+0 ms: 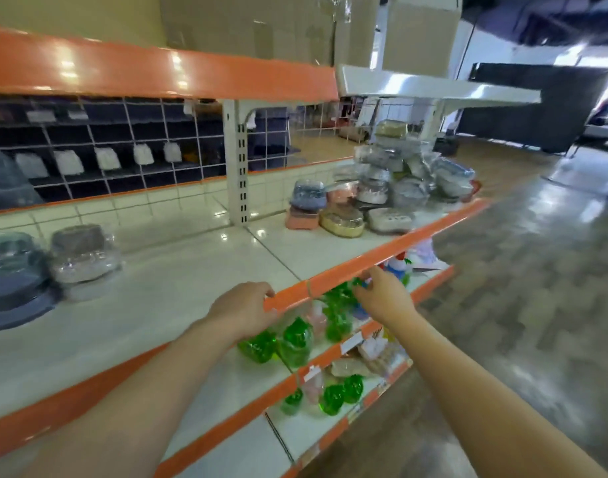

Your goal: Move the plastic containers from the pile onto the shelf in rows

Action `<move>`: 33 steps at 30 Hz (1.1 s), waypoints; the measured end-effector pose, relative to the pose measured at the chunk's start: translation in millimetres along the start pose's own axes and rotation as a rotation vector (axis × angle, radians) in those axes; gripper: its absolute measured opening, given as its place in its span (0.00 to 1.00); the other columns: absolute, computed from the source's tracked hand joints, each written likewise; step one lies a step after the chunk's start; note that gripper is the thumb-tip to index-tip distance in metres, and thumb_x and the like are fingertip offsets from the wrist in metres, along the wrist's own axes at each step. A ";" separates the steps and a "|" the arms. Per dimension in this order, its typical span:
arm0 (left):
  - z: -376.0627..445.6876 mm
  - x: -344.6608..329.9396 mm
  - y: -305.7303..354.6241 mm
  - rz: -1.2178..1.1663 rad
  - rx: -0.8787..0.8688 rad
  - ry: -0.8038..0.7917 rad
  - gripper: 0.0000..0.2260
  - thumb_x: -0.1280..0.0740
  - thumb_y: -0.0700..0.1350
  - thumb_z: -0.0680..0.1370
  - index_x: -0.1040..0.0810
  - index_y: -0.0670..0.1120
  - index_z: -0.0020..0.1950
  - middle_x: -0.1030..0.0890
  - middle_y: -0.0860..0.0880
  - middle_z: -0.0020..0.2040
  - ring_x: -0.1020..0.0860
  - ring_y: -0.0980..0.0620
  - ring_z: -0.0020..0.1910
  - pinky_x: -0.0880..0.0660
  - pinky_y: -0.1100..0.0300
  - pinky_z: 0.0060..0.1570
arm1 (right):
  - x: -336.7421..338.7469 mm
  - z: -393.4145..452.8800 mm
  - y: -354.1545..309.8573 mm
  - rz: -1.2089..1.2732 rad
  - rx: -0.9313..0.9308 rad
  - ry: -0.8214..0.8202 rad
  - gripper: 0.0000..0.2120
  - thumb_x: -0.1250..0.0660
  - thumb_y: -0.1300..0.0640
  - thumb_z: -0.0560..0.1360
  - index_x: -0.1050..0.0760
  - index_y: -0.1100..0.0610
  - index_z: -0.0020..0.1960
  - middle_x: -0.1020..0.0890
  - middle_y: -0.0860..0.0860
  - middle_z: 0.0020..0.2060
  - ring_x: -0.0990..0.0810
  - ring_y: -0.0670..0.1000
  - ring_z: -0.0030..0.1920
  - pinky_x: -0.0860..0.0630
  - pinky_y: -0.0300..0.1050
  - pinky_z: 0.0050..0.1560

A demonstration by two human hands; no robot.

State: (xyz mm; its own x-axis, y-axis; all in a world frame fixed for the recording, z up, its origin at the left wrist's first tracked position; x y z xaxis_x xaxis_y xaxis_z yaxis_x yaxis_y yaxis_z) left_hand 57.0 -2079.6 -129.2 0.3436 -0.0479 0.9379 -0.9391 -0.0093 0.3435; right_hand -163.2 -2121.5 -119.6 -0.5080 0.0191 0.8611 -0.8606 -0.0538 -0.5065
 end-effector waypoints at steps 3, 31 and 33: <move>26.6 -12.1 33.8 0.002 0.004 -0.015 0.16 0.35 0.50 0.77 0.26 0.51 0.64 0.24 0.49 0.61 0.25 0.49 0.59 0.28 0.56 0.57 | 18.6 22.0 32.8 -0.001 -0.016 0.014 0.16 0.39 0.56 0.77 0.30 0.59 0.64 0.23 0.58 0.55 0.24 0.58 0.51 0.35 0.42 0.43; 277.9 13.2 58.9 -0.304 0.355 0.414 0.23 0.32 0.48 0.75 0.32 0.42 0.67 0.29 0.39 0.63 0.28 0.38 0.61 0.29 0.47 0.58 | 25.9 267.3 73.8 0.057 0.147 -0.074 0.30 0.31 0.52 0.73 0.36 0.55 0.72 0.31 0.56 0.66 0.30 0.56 0.64 0.33 0.45 0.61; 282.2 11.8 51.4 -0.326 0.385 0.412 0.23 0.33 0.48 0.76 0.33 0.43 0.69 0.30 0.39 0.65 0.29 0.39 0.63 0.31 0.48 0.60 | 15.1 280.6 65.8 0.047 0.161 -0.112 0.32 0.29 0.50 0.72 0.38 0.55 0.72 0.32 0.56 0.66 0.30 0.55 0.64 0.33 0.46 0.62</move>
State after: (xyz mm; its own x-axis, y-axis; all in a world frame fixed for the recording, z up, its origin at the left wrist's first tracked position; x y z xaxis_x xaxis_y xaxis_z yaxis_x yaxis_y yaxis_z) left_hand 10.6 -2362.5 -114.1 0.5144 0.4042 0.7563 -0.6951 -0.3198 0.6438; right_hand -217.2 -2404.8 -127.6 -0.5326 -0.0977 0.8407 -0.8145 -0.2108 -0.5405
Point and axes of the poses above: each hand's wrist, its own z-axis towards the middle knuckle, its own x-axis out of the back of the hand, y = z × x, the point moved 8 cm from there along z, towards the middle knuckle
